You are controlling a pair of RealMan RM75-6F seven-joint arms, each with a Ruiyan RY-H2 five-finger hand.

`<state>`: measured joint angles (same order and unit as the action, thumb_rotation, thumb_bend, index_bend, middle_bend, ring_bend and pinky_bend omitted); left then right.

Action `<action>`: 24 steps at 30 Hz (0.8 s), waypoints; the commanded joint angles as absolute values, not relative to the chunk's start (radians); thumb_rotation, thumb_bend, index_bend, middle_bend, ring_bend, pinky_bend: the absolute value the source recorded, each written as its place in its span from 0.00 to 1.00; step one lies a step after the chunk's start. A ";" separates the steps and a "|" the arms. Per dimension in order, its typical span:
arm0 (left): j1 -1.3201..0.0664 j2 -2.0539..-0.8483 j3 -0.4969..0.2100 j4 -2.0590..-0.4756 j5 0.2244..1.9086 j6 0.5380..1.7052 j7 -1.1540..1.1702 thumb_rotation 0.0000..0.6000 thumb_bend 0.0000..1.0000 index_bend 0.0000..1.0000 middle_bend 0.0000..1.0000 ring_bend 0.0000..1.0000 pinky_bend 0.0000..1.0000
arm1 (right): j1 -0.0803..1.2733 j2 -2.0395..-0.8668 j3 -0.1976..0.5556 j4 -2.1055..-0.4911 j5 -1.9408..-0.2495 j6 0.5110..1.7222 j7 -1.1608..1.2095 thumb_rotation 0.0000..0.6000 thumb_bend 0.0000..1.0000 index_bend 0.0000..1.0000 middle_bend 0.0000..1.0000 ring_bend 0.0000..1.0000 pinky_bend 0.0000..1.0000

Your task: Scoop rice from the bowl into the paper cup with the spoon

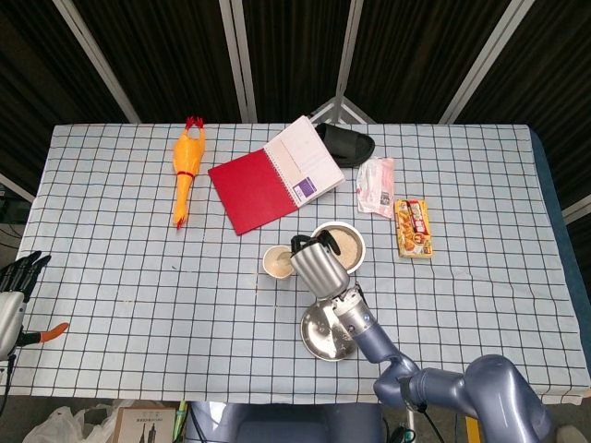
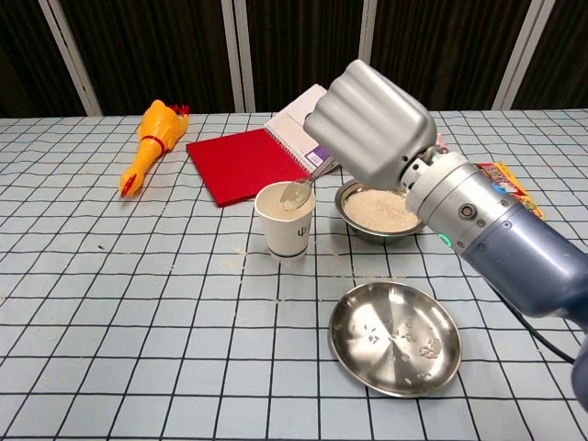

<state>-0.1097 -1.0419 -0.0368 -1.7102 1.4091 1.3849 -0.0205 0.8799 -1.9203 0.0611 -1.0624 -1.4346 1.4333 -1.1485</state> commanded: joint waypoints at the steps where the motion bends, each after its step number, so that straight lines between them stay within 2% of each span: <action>1: -0.110 -1.042 -0.037 -1.711 1.408 1.385 -0.020 1.00 0.00 0.00 0.00 0.00 0.00 | 0.879 -1.923 0.051 -1.038 -1.459 1.427 -1.141 1.00 0.50 0.67 0.92 0.98 0.88; 7: -0.111 -1.042 -0.038 -1.712 1.403 1.382 -0.015 1.00 0.00 0.00 0.00 0.00 0.00 | 0.888 -1.917 0.080 -1.032 -1.486 1.431 -1.128 1.00 0.50 0.67 0.92 0.98 0.88; 12: -0.110 -1.042 -0.038 -1.713 1.402 1.382 -0.013 1.00 0.00 0.00 0.00 0.00 0.00 | 0.875 -1.918 0.065 -1.016 -1.501 1.412 -1.134 1.00 0.50 0.67 0.92 0.98 0.88; 18: -0.111 -1.042 -0.038 -1.714 1.399 1.379 -0.011 1.00 0.00 0.00 0.00 0.00 0.00 | 0.886 -1.907 0.104 -1.030 -1.516 1.421 -1.129 1.00 0.50 0.67 0.92 0.98 0.88; 24: -0.111 -1.040 -0.037 -1.717 1.401 1.378 -0.011 1.00 0.00 0.00 0.00 0.00 0.00 | 0.855 -1.912 0.071 -1.012 -1.525 1.393 -1.130 1.00 0.50 0.67 0.92 0.98 0.88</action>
<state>-0.1107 -1.0403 -0.0365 -1.7166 1.4006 1.3782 -0.0109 0.8600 -1.9098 0.0729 -1.0162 -1.5212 1.3940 -1.1335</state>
